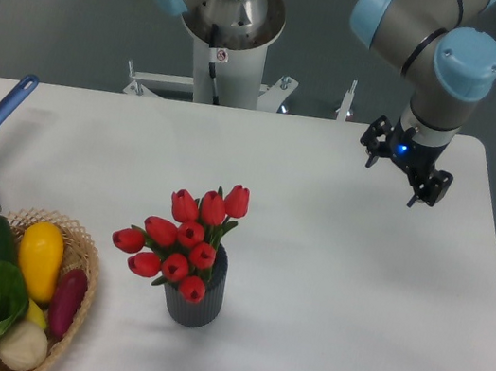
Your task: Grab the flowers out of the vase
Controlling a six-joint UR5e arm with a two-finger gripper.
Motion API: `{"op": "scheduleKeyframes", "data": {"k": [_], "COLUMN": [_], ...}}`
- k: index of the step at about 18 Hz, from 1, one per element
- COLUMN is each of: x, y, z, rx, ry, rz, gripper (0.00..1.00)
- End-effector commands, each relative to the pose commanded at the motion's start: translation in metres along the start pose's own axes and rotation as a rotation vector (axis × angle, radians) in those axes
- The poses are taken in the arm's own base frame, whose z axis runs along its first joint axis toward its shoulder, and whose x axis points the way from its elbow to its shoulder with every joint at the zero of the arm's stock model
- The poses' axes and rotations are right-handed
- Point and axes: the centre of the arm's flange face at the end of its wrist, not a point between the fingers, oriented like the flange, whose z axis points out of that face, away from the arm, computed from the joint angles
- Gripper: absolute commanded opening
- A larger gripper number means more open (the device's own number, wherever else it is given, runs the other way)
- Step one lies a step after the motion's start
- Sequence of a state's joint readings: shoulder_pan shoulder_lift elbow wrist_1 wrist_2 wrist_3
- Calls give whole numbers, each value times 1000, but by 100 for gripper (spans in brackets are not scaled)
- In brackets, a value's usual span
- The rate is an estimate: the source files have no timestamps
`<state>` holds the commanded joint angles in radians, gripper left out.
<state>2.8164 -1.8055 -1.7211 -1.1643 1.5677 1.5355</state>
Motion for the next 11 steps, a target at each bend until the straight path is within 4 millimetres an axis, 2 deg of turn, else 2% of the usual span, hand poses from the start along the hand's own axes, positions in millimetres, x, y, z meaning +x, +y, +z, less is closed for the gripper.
{"op": "scheduleKeyframes", "data": {"k": [5,7,9,11], "x": [1,6,20,50], "y": [-4,-4,-10,-23], "z": [-1,6,11,10], "rx": [12,27,118,220], "ry": [0,19,42,57], "rz": [6,3,-7,3], "gripper": [100,100,100,100]}}
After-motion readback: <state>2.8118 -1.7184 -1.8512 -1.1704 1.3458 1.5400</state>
